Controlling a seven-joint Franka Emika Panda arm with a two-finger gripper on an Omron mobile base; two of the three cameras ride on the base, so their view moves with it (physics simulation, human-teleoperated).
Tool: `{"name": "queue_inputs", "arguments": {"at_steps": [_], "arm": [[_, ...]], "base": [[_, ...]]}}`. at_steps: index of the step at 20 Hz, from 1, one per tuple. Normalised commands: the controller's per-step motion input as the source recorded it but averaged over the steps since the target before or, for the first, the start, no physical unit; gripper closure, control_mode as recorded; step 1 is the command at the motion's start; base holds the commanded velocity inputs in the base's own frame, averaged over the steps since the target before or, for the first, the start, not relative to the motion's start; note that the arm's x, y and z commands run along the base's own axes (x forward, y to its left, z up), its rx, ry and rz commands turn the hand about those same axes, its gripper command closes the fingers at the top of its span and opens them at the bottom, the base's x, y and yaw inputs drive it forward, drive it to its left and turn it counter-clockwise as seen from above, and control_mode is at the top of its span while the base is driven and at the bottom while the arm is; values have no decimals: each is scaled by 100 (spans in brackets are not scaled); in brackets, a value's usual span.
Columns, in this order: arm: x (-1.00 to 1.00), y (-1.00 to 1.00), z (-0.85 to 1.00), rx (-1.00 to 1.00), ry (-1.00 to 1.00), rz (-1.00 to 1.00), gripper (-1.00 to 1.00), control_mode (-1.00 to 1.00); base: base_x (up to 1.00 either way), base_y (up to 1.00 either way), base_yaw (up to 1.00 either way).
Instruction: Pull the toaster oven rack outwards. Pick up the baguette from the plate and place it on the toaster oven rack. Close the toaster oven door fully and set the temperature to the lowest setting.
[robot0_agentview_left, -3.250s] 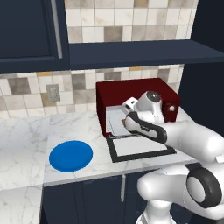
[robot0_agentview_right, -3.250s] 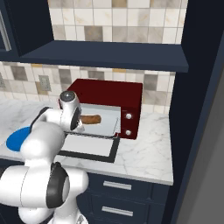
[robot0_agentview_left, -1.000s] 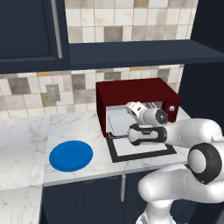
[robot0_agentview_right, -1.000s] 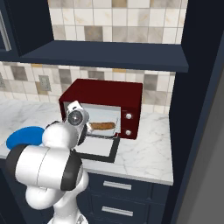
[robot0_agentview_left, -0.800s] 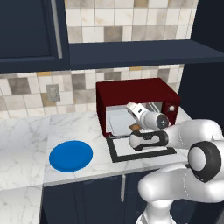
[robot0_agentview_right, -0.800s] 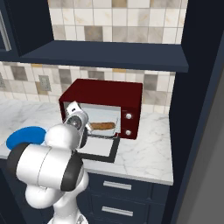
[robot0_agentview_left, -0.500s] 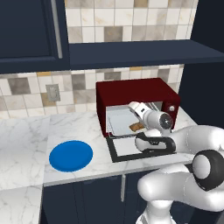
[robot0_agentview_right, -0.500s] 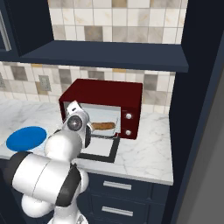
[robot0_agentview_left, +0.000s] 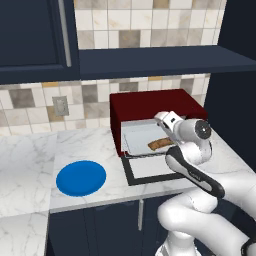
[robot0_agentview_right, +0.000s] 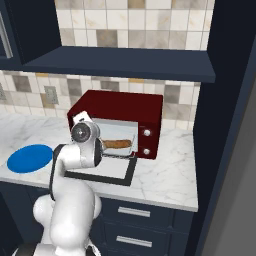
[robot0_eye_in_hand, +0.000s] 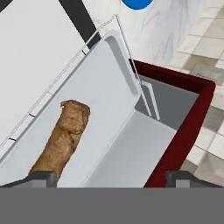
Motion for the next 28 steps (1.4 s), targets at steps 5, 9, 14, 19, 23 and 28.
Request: {"name": "queue_inputs", "arguments": {"at_steps": [5, 9, 14, 19, 23, 28], "arm": [[-44, -25, 67, -1, 22, 1, -100, -100], [-36, 0, 12, -9, 15, 12, -100, -100], [-34, 0, -9, -16, 1, 18, -100, -100], [-7, 1, -28, -18, 2, 17, -100, -100], [0, 16, -39, -24, 8, 11, -100, -100], [0, 10, -30, -16, 19, 1, -100, -100]], "base": [[0, 0, 0], [0, 0, 0], [0, 0, 0], [0, 0, 0], [0, 0, 0], [0, 0, 0]]}}
